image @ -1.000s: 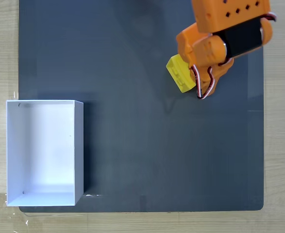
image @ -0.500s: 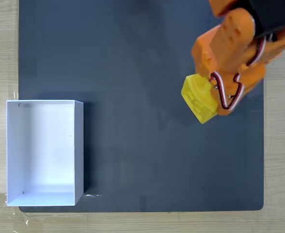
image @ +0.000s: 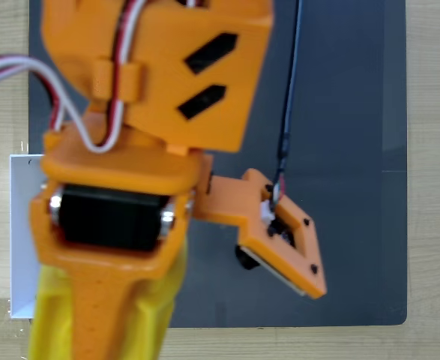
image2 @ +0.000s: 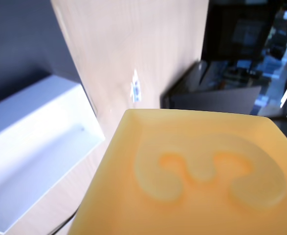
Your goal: Grasp a yellow block and put it in the box
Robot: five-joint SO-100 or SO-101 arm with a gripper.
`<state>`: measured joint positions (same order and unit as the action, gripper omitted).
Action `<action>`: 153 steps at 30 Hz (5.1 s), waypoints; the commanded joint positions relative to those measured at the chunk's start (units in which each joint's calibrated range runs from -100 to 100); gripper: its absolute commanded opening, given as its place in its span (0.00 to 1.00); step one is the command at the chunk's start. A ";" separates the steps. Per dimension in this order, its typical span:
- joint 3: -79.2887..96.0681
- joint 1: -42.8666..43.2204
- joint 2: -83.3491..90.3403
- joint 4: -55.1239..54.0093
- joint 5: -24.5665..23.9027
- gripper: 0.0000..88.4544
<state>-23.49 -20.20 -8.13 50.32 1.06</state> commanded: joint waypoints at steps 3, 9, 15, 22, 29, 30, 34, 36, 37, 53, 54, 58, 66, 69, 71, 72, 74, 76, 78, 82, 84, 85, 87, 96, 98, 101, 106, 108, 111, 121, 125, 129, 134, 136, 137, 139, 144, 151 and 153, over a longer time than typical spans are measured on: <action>-1.25 -7.66 -6.61 -5.21 -0.11 0.22; -1.52 -9.52 -14.41 -4.60 -0.06 0.22; -1.16 -9.52 -18.90 -4.51 2.30 0.22; -0.80 -10.86 -22.04 -4.43 2.35 0.23; -1.34 -12.21 -23.31 -4.34 2.46 0.39; -1.07 -12.21 -23.31 -4.34 2.88 0.40; -0.71 -12.21 -23.22 -4.34 3.98 0.42; -0.71 -12.21 -23.14 -4.34 4.03 0.42; -0.71 -12.21 -22.97 -4.34 4.03 0.42; -1.52 -11.54 -22.63 1.94 3.98 0.42; -1.52 -11.54 -22.63 1.94 3.98 0.42; -1.52 -11.54 -22.63 1.94 4.03 0.42; -1.25 -11.45 -22.63 1.94 4.24 0.42; -0.89 -11.45 -22.63 1.94 5.03 0.43; -0.89 -11.54 -22.63 1.94 5.03 0.47; -0.80 -11.54 -22.63 2.03 5.03 0.49; -0.71 -11.54 -22.63 2.03 5.03 0.55; -0.71 -11.62 -22.63 2.21 5.03 0.59; -1.16 -11.62 -22.63 3.60 5.03 0.60; -1.52 -11.45 -22.63 4.74 4.92 0.60; -1.52 -11.45 -22.54 4.56 4.92 0.60; -1.61 -11.37 -22.54 4.47 4.92 0.60; -1.61 -11.37 -22.29 4.30 4.92 0.60; -1.07 -9.01 -16.53 4.74 4.71 0.60; -0.71 -8.59 -15.00 4.82 4.71 0.60; -0.71 -8.34 -13.48 6.83 4.92 0.60; -0.98 -8.25 -12.04 12.76 4.98 0.61; -1.34 -8.25 -10.85 15.03 5.03 0.63; -1.43 -7.07 -8.39 18.09 5.45 0.71; 0.47 1.09 10.34 20.53 6.13 0.75; 5.62 7.40 22.79 24.72 2.14 0.69; 13.94 14.05 36.44 25.59 -1.00 0.50; 28.15 19.86 53.81 25.59 -3.47 0.24; 35.92 20.37 60.85 25.59 -3.42 0.15; 40.18 20.28 64.32 25.59 -3.21 0.12; 50.04 19.86 71.27 24.72 -3.10 0.06; 79.07 19.69 89.74 16.60 -3.05 0.02; 105.58 19.36 107.62 18.26 3.04 0.01; 108.38 18.09 106.52 19.83 3.25 0.01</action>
<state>81.12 -0.76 97.72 68.76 3.43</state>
